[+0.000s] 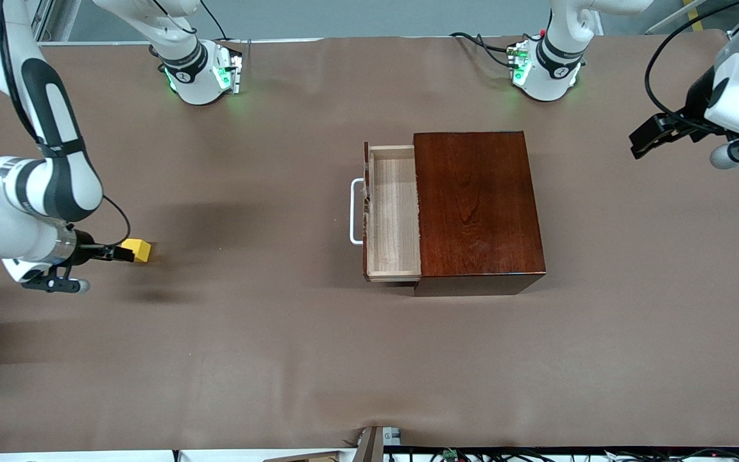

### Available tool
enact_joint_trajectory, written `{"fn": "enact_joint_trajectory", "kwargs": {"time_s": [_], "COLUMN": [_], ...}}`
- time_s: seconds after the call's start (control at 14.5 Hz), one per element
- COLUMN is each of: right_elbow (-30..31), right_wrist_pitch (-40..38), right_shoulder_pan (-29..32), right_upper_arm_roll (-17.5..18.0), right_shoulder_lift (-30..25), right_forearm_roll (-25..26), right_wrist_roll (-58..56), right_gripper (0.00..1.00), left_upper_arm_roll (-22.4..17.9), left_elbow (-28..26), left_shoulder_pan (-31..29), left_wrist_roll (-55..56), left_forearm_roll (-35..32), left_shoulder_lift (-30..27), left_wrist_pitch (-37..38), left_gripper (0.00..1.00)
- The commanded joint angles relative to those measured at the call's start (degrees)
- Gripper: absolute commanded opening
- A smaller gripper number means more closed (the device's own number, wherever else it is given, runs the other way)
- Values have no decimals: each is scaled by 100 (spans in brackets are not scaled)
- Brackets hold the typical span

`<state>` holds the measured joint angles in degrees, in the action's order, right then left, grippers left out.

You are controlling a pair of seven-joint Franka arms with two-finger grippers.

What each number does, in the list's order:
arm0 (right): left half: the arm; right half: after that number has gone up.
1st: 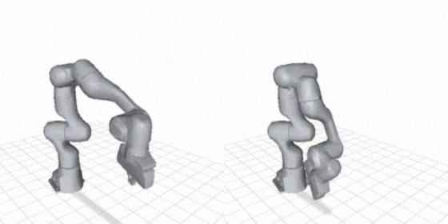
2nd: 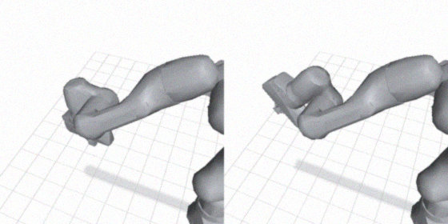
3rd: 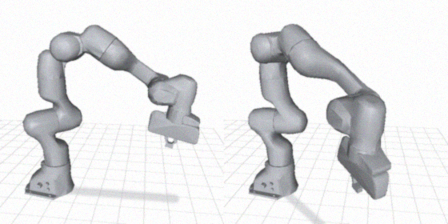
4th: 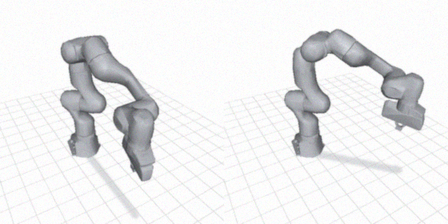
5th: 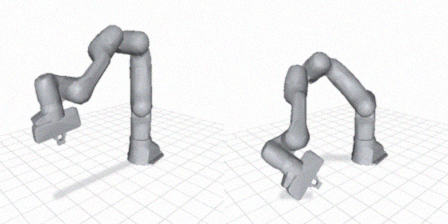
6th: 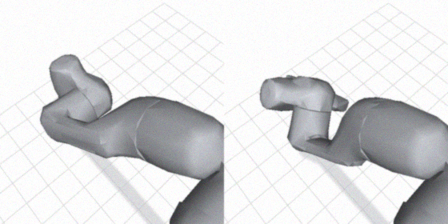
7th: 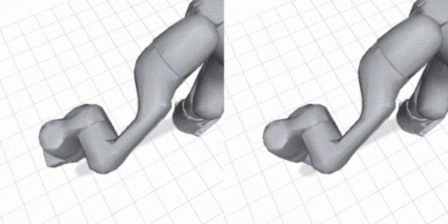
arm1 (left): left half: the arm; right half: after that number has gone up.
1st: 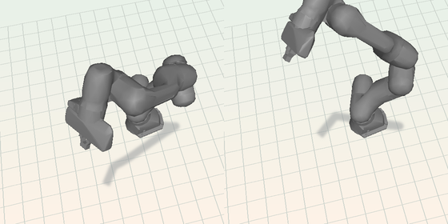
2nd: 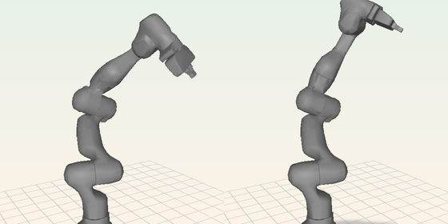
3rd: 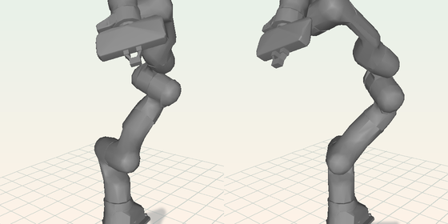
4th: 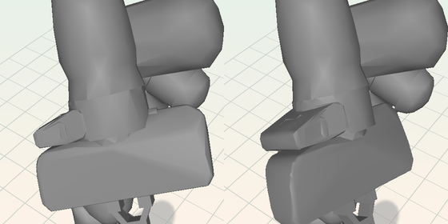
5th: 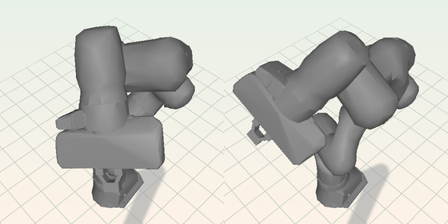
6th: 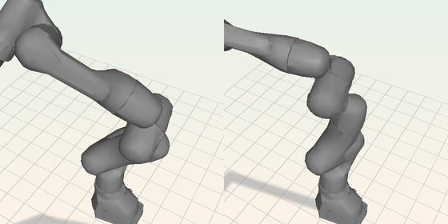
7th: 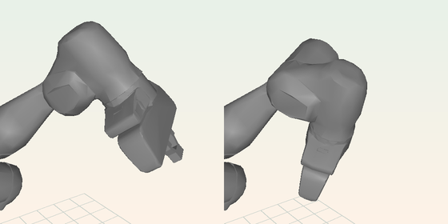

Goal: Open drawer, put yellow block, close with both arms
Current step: 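Lower the right gripper over the yellow cube and close on it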

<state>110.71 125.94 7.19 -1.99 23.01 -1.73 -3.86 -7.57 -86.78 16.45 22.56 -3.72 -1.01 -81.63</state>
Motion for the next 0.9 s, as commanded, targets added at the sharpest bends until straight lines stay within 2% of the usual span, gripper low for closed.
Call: {"fn": "enact_joint_trajectory", "kwargs": {"time_s": [0.0, 0.41, 0.83], "right_elbow": [222, 653, 951], "right_wrist_pitch": [211, 949, 1353], "right_shoulder_pan": [142, 230, 265], "right_upper_arm_roll": [94, 94, 94], "right_shoulder_lift": [-43, 54, 98], "right_forearm_roll": [85, 94, 94], "right_wrist_roll": [-9, -158, -158], "right_gripper": [100, 100, 100], "left_upper_arm_roll": [63, -69, -42], "left_elbow": [-226, -15, -243], "left_shoulder_pan": [-300, -503, -520], "left_wrist_roll": [-365, -779, -1042], "left_forearm_roll": [46, 125, 82], "left_shoulder_lift": [-180, -118, -144], "left_wrist_pitch": [-134, -108, -99], "left_gripper": [100, 100, 100]}}
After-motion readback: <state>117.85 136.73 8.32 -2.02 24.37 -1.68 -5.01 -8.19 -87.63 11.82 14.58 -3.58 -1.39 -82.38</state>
